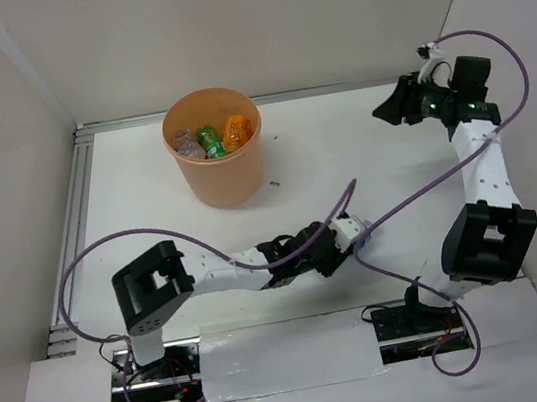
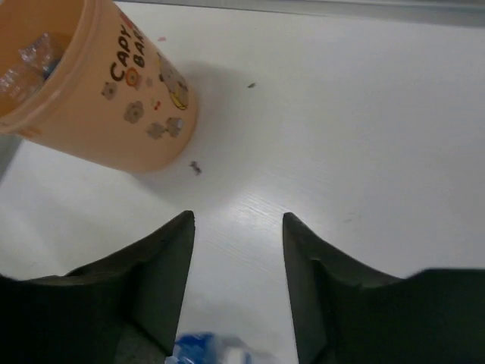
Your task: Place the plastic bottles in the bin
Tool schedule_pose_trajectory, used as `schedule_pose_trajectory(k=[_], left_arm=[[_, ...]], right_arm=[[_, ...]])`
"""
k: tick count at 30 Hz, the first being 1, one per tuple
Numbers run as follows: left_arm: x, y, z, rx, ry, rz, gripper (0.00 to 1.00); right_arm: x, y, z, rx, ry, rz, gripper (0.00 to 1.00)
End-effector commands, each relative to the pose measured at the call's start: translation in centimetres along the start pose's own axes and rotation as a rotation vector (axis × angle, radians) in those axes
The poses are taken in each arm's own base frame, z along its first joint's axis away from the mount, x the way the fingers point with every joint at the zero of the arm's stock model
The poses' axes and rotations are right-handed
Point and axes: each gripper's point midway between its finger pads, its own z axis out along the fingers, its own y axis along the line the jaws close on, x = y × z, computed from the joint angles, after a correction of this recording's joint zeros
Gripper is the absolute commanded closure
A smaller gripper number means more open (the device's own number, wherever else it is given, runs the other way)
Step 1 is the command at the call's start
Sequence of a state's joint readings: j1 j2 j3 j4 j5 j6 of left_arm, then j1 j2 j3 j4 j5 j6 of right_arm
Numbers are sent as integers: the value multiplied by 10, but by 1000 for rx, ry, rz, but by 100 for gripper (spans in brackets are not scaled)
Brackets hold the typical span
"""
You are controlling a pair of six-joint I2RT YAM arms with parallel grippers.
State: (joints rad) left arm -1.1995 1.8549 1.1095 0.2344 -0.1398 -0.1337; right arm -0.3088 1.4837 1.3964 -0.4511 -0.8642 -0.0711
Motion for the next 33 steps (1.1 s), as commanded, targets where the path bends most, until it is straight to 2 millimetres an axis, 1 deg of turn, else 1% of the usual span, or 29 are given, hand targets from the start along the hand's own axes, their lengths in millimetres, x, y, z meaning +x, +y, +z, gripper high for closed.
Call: schedule_pose_trajectory(k=[1, 2, 3, 4, 5, 7, 8, 10, 11, 12, 13, 14, 15, 16, 17, 18, 19, 20, 21, 22, 23, 24, 25, 26, 28, 29, 30, 32, 33], left_arm=[[-81, 61, -52, -145, -208, -68, 100], [-92, 69, -62, -159, -240, -79, 100], [-107, 77, -73, -172, -277, -76, 100], [-119, 87, -84, -199, -304, -67, 100], [-148, 102, -107, -228, -380, -77, 100], [-173, 119, -131, -262, -449, -79, 100], [-195, 137, -155, -300, -512, -84, 100], [-214, 156, -177, -334, -575, -96, 100], [-216, 180, -185, -392, -585, -113, 100], [-222, 193, -198, -428, -616, -138, 100], [-225, 212, -209, -497, -638, -159, 100], [-219, 240, -218, -571, -637, -192, 100], [-215, 255, -225, -616, -638, -216, 100], [-211, 271, -228, -654, -645, -246, 100], [-204, 283, -232, -686, -655, -283, 100], [-195, 303, -237, -740, -645, -307, 100], [-192, 316, -247, -797, -660, -333, 100], [-186, 325, -245, -811, -655, -357, 100], [-177, 340, -247, -844, -639, -366, 100], [-172, 347, -247, -866, -633, -382, 100], [-167, 352, -245, -868, -622, -383, 100], [-161, 362, -241, -876, -604, -400, 100], [-162, 361, -235, -850, -584, -409, 97], [-159, 365, -232, -849, -562, -412, 87], [-156, 366, -225, -840, -530, -413, 54], [-151, 366, -219, -828, -506, -401, 18], [-153, 362, -216, -819, -506, -398, 1], [-158, 358, -219, -813, -514, -386, 1], [-161, 357, -225, -824, -526, -387, 1]], right_arm=[[-23, 6, -36, -57, -94, -11, 61], [-24, 4, -41, -60, -101, 11, 71], [-24, 3, -44, -68, -107, 14, 78], [-26, 5, -49, -71, -115, 8, 78], [-27, 2, -51, -63, -118, 10, 77], [-22, 0, -49, -63, -112, 13, 71], [-15, -2, -47, -64, -102, 19, 71], [-9, 0, -47, -76, -96, 17, 69], [-1, -2, -45, -77, -85, 29, 67], [6, -3, -44, -78, -73, 41, 65], [13, -6, -43, -70, -61, 35, 62], [25, -6, -35, -60, -32, 41, 57], [35, -7, -32, -51, -4, 43, 55], [41, -6, -31, -44, 11, 0, 51], [56, -10, -26, -21, 48, 4, 47], [66, -6, -21, -30, 76, -3, 44], [71, -2, -22, -29, 87, -18, 37], [78, -2, -21, -25, 100, -40, 34], [89, 0, -21, -7, 120, -45, 31], [95, 0, -22, 4, 127, -41, 29], [96, -3, -23, 18, 124, -61, 20], [106, -4, -23, 41, 144, -57, 14], [102, -6, -24, 56, 136, -86, 5], [105, -3, -23, 56, 141, -91, 0], [108, -6, -24, 74, 152, -85, 0], [110, -8, -25, 85, 162, -92, 0], [110, -8, -25, 84, 163, -101, 0], [113, -11, -27, 106, 176, -95, 0], [113, -13, -27, 115, 179, -95, 0]])
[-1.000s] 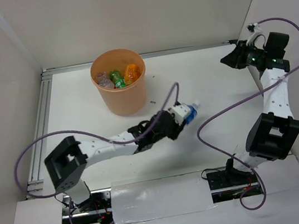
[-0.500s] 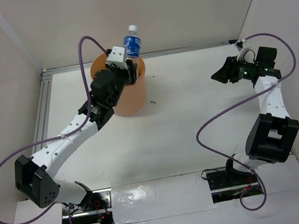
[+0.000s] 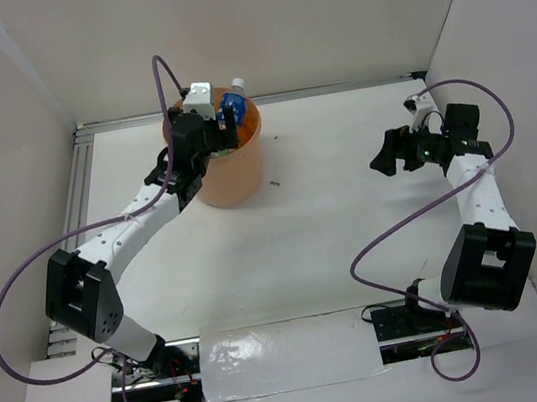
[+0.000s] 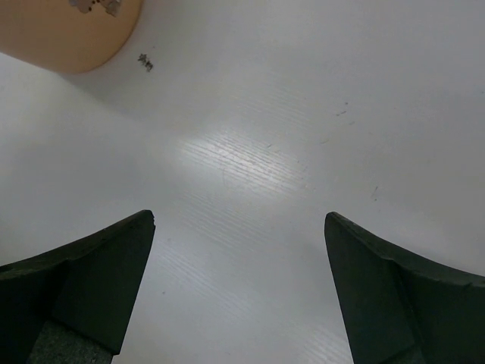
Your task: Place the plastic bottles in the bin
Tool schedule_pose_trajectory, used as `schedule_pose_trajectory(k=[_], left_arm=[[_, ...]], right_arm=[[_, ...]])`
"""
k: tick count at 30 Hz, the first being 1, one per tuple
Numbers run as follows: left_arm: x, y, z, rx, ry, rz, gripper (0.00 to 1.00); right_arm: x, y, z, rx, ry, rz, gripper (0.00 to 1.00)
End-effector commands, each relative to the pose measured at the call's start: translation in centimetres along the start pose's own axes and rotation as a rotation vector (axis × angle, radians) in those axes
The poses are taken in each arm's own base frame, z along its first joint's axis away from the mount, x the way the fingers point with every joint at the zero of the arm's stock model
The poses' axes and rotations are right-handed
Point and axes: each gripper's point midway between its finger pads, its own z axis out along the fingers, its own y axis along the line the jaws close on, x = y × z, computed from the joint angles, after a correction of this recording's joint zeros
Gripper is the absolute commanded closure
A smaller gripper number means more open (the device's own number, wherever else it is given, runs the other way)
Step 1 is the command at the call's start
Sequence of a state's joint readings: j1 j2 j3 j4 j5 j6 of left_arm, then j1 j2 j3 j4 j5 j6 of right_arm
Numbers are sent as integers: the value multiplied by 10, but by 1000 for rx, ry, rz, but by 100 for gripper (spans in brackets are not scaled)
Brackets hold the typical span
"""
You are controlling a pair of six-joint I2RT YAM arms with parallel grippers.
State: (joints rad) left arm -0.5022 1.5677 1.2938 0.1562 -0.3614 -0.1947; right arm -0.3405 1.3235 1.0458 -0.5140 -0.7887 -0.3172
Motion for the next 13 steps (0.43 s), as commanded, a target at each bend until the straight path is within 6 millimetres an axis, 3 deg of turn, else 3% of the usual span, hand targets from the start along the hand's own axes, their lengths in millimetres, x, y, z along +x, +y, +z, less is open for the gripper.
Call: schedule_pose_trajectory(k=[1, 2, 4, 6, 7, 8, 13], left_arm=[[-50, -9, -14, 33, -119, -31, 1], [-49, -11, -18, 41, -119, -16, 1], [-65, -5, -35, 32, -159, -16, 1], [-65, -13, -53, 73, -164, 9, 1], [-84, -15, -74, 104, -217, 0, 1], [-86, -23, -86, 149, -228, 10, 1], [-45, -51, -139, 340, -195, 46, 1]], right_arm=[[0, -4, -6, 58, 11, -46, 0], [-2, -8, -6, 78, 6, -46, 0], [1, -13, -8, 125, 9, 6, 0], [-6, -24, -10, 212, -7, 10, 0], [-5, -29, -12, 247, -3, 43, 0], [-8, -36, -16, 300, -13, 40, 0], [-5, -44, -21, 368, -58, -9, 0]])
